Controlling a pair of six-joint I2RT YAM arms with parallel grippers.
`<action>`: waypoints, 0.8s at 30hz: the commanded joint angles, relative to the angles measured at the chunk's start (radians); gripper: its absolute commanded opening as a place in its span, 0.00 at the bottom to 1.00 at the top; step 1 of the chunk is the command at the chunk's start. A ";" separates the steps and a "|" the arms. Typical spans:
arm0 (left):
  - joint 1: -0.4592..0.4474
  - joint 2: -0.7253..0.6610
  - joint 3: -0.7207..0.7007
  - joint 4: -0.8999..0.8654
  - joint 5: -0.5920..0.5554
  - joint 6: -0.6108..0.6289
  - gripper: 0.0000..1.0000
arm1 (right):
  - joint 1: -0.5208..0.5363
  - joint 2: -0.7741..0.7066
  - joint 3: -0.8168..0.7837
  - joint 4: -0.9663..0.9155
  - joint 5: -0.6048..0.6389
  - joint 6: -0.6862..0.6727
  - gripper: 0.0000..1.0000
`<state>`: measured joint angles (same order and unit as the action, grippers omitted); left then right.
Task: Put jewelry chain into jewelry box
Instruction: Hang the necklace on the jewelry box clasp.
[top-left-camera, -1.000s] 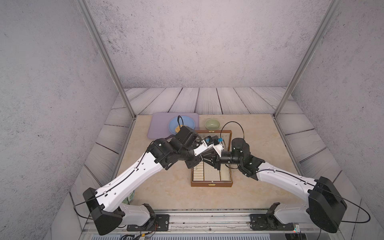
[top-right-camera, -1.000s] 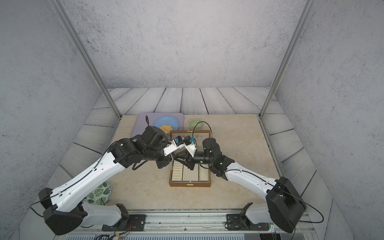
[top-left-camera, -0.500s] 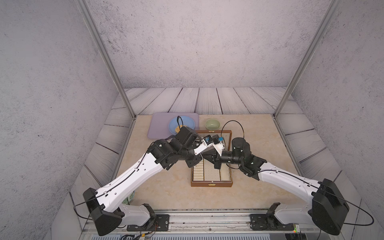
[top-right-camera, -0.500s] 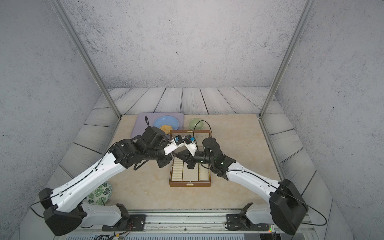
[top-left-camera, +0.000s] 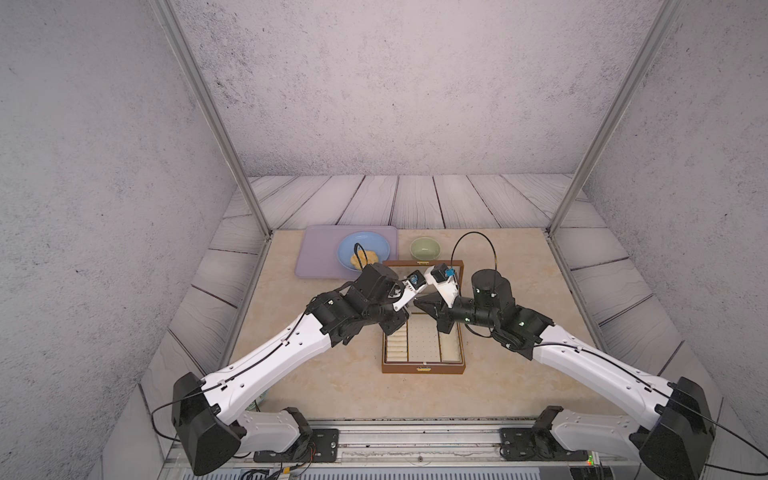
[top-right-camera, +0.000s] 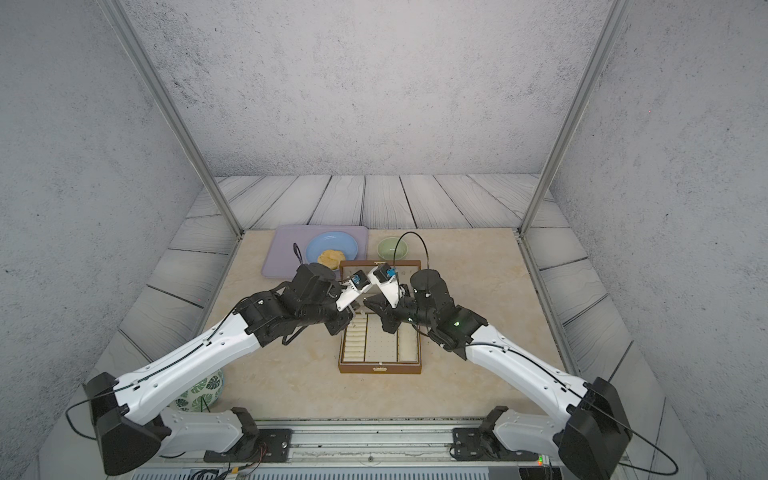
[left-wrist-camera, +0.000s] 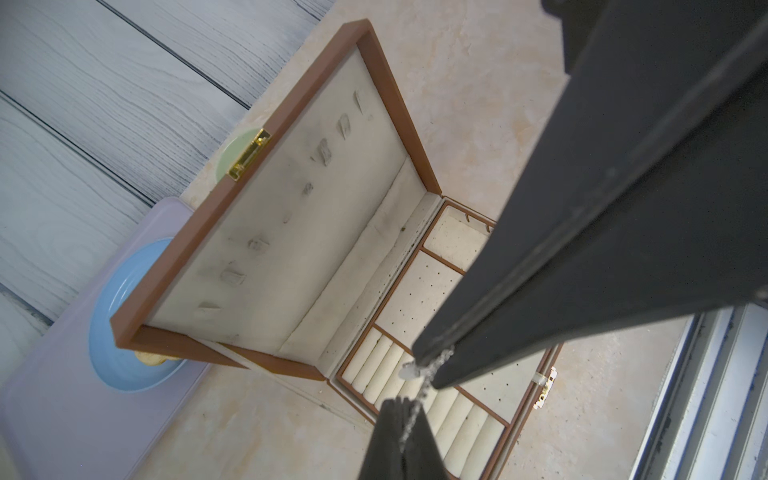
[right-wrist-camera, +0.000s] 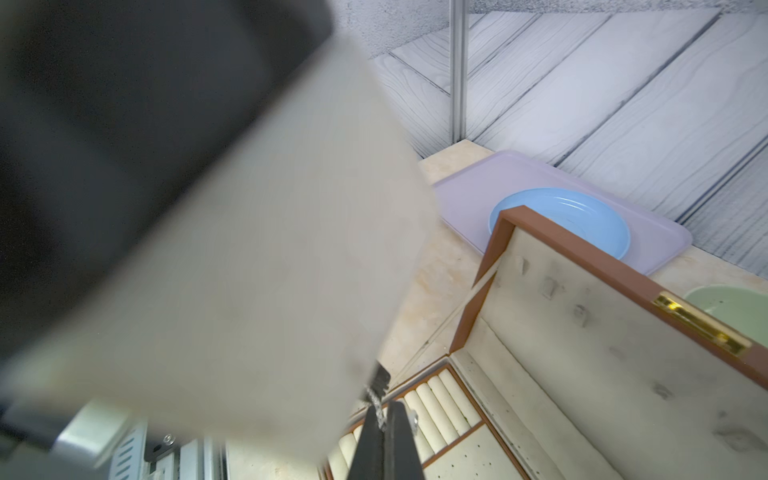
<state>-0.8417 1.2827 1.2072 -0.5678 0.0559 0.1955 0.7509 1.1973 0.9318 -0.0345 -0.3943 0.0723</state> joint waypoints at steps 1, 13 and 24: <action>0.006 0.016 -0.016 0.107 0.002 -0.016 0.01 | 0.004 -0.014 0.028 -0.070 0.071 -0.020 0.00; 0.029 0.057 -0.031 0.208 0.007 -0.008 0.00 | -0.006 0.025 0.023 -0.037 0.135 0.011 0.00; 0.076 0.188 0.045 0.271 0.044 0.002 0.00 | -0.077 0.096 -0.001 0.059 0.139 0.067 0.00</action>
<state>-0.7799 1.4460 1.2114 -0.3542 0.0692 0.1871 0.6857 1.2762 0.9401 -0.0174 -0.2337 0.1268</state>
